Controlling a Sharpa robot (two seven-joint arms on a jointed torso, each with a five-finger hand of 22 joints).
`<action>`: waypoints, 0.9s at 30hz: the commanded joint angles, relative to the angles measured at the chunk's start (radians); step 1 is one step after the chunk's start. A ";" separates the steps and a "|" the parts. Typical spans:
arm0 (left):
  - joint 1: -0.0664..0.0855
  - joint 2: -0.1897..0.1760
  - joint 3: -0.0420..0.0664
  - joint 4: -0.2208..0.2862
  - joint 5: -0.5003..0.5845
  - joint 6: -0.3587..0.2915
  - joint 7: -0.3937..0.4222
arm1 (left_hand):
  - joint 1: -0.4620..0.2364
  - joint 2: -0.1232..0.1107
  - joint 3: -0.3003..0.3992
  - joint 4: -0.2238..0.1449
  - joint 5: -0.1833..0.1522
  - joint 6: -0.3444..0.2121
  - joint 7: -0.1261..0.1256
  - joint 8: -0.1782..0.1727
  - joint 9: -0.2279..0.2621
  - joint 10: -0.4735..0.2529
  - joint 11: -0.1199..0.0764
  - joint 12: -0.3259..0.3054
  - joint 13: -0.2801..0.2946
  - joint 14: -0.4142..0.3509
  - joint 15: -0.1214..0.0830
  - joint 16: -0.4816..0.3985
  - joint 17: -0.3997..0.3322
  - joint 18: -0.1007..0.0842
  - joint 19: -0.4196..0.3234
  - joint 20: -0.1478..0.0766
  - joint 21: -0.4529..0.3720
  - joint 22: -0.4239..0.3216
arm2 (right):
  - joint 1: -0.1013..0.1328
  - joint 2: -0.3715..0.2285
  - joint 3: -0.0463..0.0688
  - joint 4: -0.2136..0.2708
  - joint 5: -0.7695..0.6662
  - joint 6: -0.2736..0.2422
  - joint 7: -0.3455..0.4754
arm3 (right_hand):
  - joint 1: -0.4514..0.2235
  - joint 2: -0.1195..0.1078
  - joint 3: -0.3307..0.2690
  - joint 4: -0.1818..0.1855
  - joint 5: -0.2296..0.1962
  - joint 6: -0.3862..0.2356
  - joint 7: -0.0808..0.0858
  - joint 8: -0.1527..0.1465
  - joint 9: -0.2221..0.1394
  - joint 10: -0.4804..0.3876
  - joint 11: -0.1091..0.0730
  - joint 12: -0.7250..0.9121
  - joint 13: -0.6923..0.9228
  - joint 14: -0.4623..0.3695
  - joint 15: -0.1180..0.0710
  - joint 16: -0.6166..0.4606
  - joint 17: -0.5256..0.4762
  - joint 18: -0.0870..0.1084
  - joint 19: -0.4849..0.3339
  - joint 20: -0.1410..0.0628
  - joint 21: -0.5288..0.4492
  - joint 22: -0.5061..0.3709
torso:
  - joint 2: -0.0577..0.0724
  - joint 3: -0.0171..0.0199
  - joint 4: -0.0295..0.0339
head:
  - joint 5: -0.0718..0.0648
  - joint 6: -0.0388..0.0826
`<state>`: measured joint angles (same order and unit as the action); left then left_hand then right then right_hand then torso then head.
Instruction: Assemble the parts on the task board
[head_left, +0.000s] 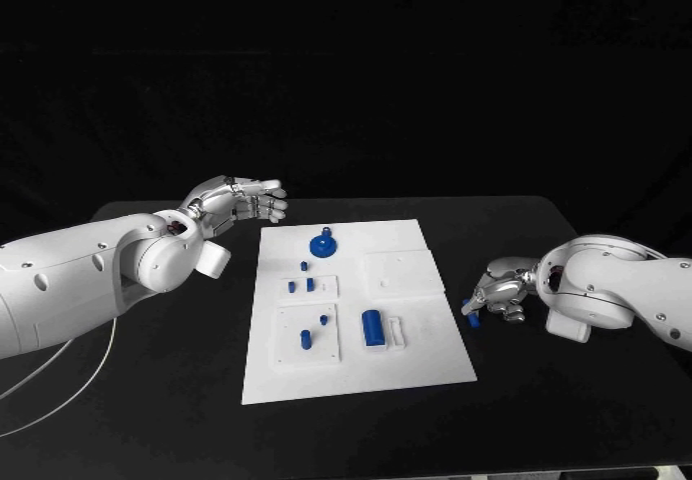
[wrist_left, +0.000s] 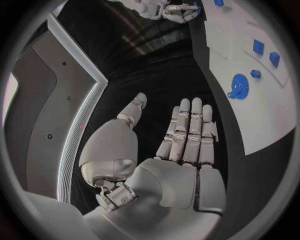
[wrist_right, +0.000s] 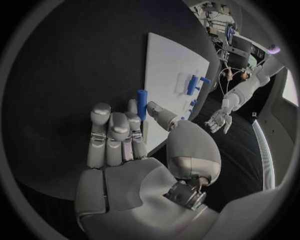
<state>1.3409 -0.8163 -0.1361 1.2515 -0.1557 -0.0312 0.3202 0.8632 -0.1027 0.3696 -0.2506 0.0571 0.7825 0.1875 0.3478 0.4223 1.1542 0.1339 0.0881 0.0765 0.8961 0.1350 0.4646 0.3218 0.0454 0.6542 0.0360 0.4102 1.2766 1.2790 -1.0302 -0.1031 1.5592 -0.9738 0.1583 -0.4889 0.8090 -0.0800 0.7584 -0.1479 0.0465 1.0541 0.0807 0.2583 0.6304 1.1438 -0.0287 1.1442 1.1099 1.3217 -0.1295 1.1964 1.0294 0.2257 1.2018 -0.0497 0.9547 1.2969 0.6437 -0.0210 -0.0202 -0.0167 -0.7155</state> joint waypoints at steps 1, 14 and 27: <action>0.001 0.001 0.001 0.001 -0.002 0.009 0.009 | -0.008 0.001 -0.004 -0.003 -0.004 -0.007 -0.002 0.004 -0.001 0.000 0.004 -0.004 0.000 0.002 0.003 -0.004 0.001 0.014 0.007 0.002 -0.004 0.002 | 0.022 -0.001 0.001 0.017 0.074 -0.006 -0.007 | -0.010 0.002 -0.007 0.001 0.002 0.007 0.001 0.003 0.001 0.009 -0.001 -0.004 0.000 0.000 -0.005 0.001 -0.001 0.036 0.002 0.003 0.003 0.001 | 0.000 -0.0001 -0.0004 | 0.003 -0.001; 0.001 0.000 0.001 0.003 -0.002 0.010 0.014 | -0.008 0.000 -0.005 -0.003 -0.004 -0.006 -0.002 0.004 -0.001 0.000 0.004 -0.004 0.000 0.002 0.003 -0.004 0.001 0.014 0.006 0.002 -0.004 0.002 | 0.022 0.057 0.000 0.111 0.139 -0.088 0.017 | -0.009 -0.001 -0.010 -0.004 0.002 0.008 0.000 0.004 0.001 0.010 -0.001 -0.004 0.000 -0.001 -0.005 0.001 -0.002 0.036 0.001 0.003 0.003 0.001 | 0.000 0.0003 -0.0007 | 0.006 -0.004; 0.001 0.000 0.001 0.006 -0.002 0.012 0.010 | -0.010 -0.003 -0.007 -0.005 -0.004 -0.005 -0.002 0.005 -0.001 0.001 0.004 -0.004 0.000 0.002 0.003 -0.005 0.002 0.014 0.006 0.001 -0.005 0.003 | -0.016 0.138 -0.014 0.102 0.125 -0.089 0.014 | -0.012 0.001 -0.017 -0.009 0.002 0.007 0.000 0.003 0.001 0.010 -0.002 -0.006 -0.001 -0.002 -0.005 -0.001 -0.003 0.036 -0.002 0.002 0.002 0.001 | 0.000 0.0014 -0.0001 | 0.011 -0.006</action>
<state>1.3409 -0.8172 -0.1360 1.2544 -0.1558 -0.0313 0.3213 0.8632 -0.1027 0.3655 -0.2547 0.0571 0.7825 0.1875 0.3478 0.4224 1.1542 0.1339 0.0881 0.0765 0.8961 0.1350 0.4646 0.3228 0.0453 0.6542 0.0360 0.4102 1.2783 1.2663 -0.8983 -0.1176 1.6621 -0.8406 0.0761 -0.4824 0.8062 -0.0772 0.7485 -0.1575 0.0465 1.0535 0.0800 0.2582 0.6301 1.1474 -0.0322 1.1442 1.1099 1.3218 -0.1293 1.1964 1.0273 0.2271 1.2018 -0.0497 0.9546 1.2966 0.6445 -0.0205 -0.0206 -0.0064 -0.7197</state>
